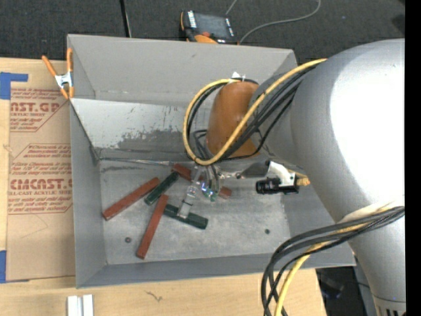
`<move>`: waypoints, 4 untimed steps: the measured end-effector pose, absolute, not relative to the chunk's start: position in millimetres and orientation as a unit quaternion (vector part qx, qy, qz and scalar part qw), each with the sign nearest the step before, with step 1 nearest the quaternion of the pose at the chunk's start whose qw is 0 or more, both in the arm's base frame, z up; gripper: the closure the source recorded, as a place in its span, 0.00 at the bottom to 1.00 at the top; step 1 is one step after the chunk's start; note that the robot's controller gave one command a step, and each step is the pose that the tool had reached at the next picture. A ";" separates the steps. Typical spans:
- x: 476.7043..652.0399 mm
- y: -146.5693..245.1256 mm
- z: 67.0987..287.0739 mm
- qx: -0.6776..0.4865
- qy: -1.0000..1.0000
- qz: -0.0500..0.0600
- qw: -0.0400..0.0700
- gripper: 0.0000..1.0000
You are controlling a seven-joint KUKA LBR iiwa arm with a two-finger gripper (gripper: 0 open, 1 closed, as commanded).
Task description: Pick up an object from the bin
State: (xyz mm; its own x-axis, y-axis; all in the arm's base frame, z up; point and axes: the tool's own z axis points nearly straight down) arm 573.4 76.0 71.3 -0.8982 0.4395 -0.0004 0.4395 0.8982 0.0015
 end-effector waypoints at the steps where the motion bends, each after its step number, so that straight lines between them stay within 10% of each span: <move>1: 594.2 149.2 74.8 0.198 0.980 0.002 0.002 0.00; 3: 591.3 200.4 70.2 -0.016 1.000 0.000 0.002 0.00; 4: 516.7 227.7 69.8 -0.051 0.999 -0.001 -0.001 0.00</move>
Offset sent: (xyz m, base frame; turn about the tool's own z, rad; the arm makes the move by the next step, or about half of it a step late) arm 0.0200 0.0674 0.0030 -0.0476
